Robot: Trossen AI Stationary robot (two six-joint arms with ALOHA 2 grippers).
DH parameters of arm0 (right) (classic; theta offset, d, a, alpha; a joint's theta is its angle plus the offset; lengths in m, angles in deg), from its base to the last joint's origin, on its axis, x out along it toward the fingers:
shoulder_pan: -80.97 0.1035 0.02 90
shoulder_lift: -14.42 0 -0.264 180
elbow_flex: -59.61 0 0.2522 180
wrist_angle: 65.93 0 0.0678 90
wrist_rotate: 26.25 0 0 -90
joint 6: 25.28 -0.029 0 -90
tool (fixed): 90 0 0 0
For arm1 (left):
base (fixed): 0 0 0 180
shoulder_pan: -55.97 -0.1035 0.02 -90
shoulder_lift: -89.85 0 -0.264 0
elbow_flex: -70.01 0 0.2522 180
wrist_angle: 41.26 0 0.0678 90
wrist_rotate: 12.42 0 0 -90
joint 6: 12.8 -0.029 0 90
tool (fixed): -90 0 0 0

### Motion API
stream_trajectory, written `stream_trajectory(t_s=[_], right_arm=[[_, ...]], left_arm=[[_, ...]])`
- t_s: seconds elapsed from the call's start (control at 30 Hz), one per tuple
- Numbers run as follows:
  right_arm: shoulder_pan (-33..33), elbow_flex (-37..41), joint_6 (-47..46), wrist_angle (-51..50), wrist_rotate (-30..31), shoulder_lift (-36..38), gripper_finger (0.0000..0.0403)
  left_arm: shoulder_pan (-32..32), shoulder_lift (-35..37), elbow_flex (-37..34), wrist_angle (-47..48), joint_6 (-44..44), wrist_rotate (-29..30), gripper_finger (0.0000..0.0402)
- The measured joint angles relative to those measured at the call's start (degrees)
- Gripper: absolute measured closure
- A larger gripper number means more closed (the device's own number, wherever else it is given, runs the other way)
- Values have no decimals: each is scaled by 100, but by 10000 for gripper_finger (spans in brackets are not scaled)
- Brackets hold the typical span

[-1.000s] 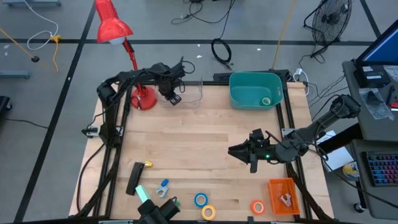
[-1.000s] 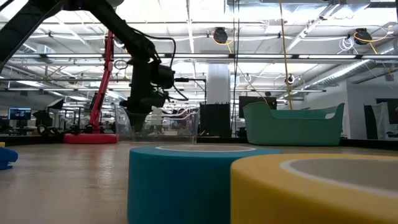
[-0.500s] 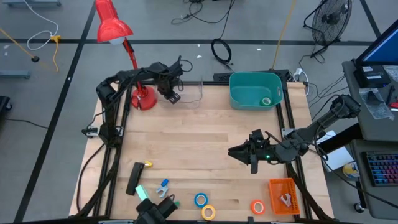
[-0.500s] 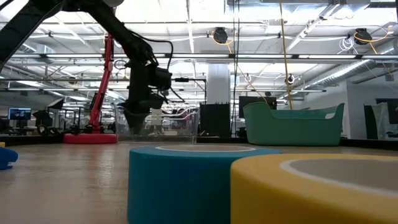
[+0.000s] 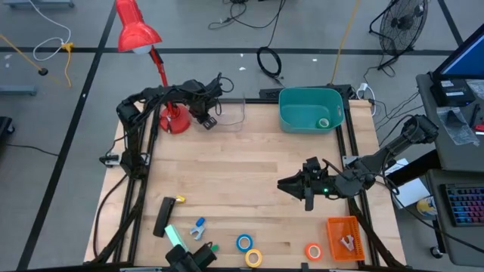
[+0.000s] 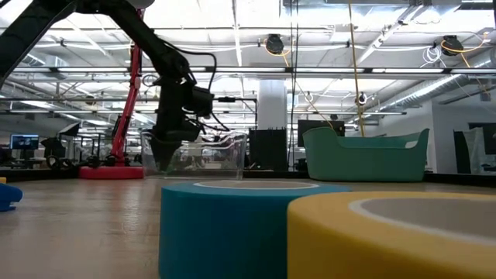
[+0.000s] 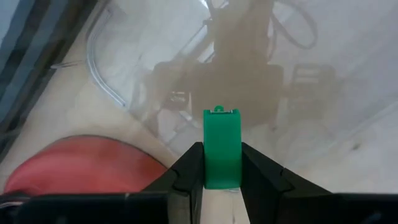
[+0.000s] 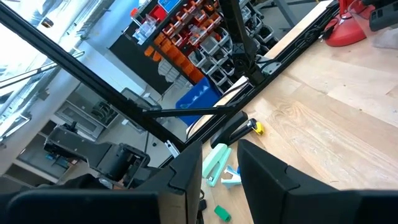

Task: Pick and place Stapler, Stapler remover, tape
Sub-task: Put the small green stapler into the transparent bin

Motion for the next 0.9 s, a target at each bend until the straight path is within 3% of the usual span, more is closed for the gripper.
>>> stream_trajectory(t_s=[0.4, 0.73, 0.9], right_arm=[[0, 0, -2, 1, 4, 0, 307], [0, 0, 0, 0, 6, 0, 307], [0, 0, 0, 0, 6, 0, 307]], left_arm=[[72, -23, 70, -48, -97, 34, 307], [72, -23, 74, -118, 18, 70, 198], [72, -23, 81, -93, 135, 94, 174]])
